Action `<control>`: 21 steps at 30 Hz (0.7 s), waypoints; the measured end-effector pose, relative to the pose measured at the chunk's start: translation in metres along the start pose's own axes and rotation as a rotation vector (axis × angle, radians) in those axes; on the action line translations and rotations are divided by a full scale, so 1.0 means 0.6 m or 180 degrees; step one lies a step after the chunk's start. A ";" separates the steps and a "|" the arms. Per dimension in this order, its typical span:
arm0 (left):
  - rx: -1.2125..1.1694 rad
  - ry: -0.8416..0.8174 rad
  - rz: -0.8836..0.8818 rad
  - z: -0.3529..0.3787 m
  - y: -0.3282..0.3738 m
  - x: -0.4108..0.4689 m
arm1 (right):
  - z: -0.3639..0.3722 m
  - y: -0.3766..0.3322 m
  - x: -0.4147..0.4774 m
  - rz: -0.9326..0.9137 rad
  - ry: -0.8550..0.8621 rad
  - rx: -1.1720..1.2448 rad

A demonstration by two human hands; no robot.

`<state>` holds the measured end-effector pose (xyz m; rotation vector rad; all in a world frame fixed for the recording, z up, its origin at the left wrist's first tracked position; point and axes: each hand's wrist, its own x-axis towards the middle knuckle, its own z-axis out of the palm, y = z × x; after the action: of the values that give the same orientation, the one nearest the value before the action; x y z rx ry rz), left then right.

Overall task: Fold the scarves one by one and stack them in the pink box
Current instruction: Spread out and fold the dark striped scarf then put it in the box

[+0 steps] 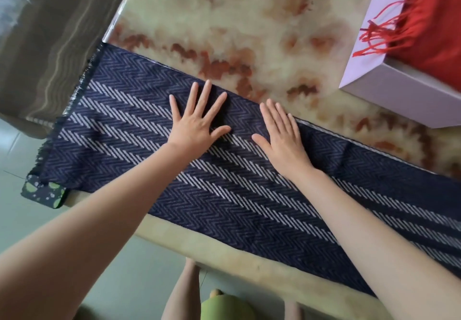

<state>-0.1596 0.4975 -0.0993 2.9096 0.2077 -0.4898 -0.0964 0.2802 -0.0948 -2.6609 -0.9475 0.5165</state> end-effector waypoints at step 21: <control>-0.0611 0.0617 0.0393 -0.040 0.215 0.086 | -0.103 0.239 -0.139 0.1637 0.0720 0.0844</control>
<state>-0.0822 0.3825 -0.0739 2.7576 0.0943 -0.1578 -0.0517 0.1105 -0.0711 -2.6263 -0.1113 0.3948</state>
